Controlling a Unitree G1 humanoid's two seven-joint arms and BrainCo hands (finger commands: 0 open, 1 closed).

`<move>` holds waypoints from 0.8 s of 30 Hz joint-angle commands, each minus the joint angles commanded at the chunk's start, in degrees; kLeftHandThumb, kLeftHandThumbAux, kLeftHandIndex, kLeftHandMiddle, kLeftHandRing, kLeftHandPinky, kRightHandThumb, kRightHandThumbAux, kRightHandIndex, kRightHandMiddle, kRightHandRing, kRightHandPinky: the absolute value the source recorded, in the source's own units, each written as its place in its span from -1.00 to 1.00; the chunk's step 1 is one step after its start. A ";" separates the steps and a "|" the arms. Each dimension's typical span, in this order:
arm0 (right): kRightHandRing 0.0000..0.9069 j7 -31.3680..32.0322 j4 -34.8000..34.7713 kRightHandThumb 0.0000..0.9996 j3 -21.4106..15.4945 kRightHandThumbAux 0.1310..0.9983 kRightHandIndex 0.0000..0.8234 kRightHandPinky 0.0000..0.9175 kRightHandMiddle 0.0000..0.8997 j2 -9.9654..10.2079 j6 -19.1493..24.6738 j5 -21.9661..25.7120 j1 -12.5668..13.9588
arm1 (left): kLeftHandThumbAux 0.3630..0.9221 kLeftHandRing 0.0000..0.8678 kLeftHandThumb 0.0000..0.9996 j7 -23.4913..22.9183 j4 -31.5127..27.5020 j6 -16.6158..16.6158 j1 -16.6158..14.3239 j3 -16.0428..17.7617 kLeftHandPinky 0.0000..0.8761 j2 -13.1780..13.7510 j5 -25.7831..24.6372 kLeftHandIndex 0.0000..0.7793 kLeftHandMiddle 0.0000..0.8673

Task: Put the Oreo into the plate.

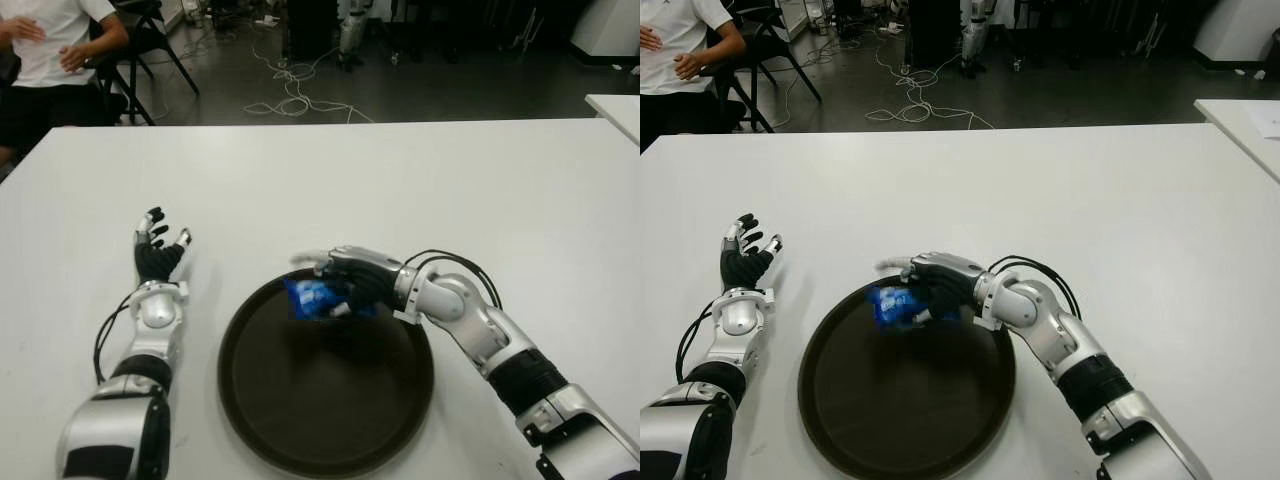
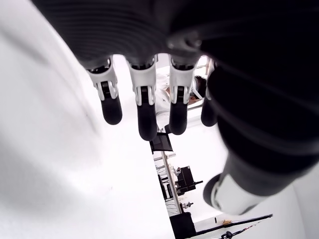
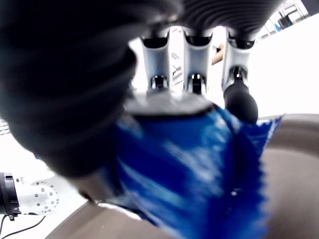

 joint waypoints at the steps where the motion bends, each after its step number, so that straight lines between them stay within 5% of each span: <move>1: -0.62 0.18 0.01 -1.00 -0.01 0.54 -0.68 -0.61 -0.65 -0.01 0.01 0.07 -0.03 | 0.49 -0.61 -0.66 -0.01 0.00 0.02 0.00 0.02 -0.65 0.00 -0.02 -0.57 -0.60; 24: -0.62 1.73 -0.12 -1.00 0.62 0.51 -0.63 -0.70 -0.60 -0.76 2.73 -2.04 -1.58 | 0.56 -0.62 -0.72 2.07 0.14 1.83 -0.30 -0.43 -0.67 0.14 0.59 -0.60 -0.60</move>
